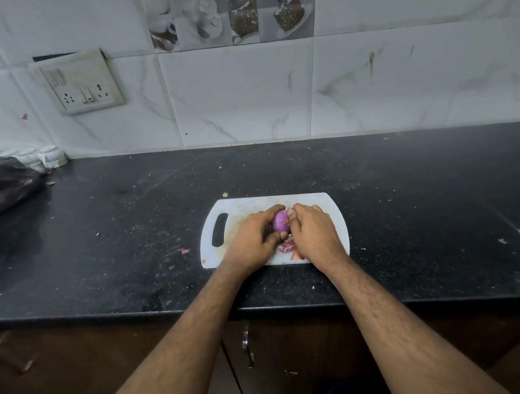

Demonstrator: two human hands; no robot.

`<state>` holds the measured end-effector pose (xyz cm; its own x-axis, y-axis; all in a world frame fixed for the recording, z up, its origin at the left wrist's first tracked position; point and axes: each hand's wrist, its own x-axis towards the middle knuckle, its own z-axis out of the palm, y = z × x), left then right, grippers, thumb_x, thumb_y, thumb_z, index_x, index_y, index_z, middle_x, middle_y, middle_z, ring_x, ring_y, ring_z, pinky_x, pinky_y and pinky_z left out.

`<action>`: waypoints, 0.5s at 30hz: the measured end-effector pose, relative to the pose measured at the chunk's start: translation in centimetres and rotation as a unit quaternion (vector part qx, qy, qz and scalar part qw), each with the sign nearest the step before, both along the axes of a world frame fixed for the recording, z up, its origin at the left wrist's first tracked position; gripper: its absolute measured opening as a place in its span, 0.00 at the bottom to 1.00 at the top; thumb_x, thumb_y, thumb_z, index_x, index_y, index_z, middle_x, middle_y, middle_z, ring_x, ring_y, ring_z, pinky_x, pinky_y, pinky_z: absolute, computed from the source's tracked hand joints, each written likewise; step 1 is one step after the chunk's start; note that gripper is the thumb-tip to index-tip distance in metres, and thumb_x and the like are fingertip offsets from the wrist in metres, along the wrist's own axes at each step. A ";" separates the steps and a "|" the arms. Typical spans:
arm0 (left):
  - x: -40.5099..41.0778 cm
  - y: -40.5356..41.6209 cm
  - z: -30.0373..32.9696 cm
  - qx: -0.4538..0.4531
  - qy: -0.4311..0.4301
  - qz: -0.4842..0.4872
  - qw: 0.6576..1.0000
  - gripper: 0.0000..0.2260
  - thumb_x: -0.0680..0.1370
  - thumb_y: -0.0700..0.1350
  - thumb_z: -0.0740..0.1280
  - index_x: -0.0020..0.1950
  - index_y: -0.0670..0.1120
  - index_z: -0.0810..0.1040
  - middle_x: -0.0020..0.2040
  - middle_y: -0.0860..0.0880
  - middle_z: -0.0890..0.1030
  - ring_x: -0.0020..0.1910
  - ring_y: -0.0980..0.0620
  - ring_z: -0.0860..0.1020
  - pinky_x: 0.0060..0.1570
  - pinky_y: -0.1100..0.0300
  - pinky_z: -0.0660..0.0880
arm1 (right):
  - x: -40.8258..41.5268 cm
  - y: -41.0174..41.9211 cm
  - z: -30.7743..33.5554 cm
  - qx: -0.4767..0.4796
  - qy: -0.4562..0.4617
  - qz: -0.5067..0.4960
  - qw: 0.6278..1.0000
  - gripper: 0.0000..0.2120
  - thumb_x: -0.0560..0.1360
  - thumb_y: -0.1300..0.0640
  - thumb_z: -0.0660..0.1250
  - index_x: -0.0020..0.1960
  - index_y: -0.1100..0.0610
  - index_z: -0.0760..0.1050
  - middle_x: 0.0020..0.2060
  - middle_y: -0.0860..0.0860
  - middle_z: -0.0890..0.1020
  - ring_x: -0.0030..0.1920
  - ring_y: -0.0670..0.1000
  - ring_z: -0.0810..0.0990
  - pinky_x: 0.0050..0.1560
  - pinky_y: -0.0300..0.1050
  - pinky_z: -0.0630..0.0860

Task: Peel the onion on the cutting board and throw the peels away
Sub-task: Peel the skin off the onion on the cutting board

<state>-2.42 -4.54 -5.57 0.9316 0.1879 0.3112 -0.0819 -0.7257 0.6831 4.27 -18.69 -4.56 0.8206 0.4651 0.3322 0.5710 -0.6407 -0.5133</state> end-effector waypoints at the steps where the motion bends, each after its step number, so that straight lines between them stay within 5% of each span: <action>1: 0.1 -0.1 -0.1 0.028 -0.001 0.006 1.000 0.24 0.79 0.43 0.71 0.74 0.47 0.72 0.60 0.46 0.82 0.59 0.50 0.77 0.64 0.54 0.73 | -0.1 0.0 0.1 0.000 0.001 0.004 1.000 0.14 0.86 0.53 0.54 0.43 0.54 0.70 0.38 0.48 0.74 0.46 0.52 0.73 0.51 0.51 0.71; 9: -0.1 -0.9 0.6 0.047 0.006 0.006 0.999 0.24 0.80 0.35 0.65 0.76 0.46 0.70 0.65 0.44 0.81 0.63 0.48 0.78 0.67 0.57 0.72 | -0.3 -0.2 0.3 0.002 0.054 0.026 0.998 0.15 0.85 0.53 0.55 0.43 0.56 0.71 0.40 0.52 0.80 0.43 0.54 0.79 0.44 0.52 0.75; 12: -0.3 -0.7 0.9 0.008 0.000 0.016 1.000 0.25 0.78 0.32 0.65 0.74 0.47 0.73 0.67 0.46 0.80 0.65 0.51 0.78 0.71 0.55 0.72 | -0.1 -0.7 0.3 0.109 0.130 0.036 0.985 0.15 0.85 0.55 0.57 0.40 0.55 0.71 0.35 0.51 0.78 0.35 0.52 0.79 0.37 0.48 0.74; 15: -0.5 -0.1 0.8 -0.035 0.001 0.031 0.999 0.26 0.77 0.30 0.67 0.70 0.52 0.75 0.64 0.51 0.81 0.63 0.54 0.78 0.71 0.55 0.73 | 0.5 -1.3 0.3 0.180 0.093 -0.014 0.979 0.18 0.85 0.57 0.58 0.36 0.53 0.66 0.31 0.47 0.73 0.32 0.47 0.71 0.37 0.48 0.68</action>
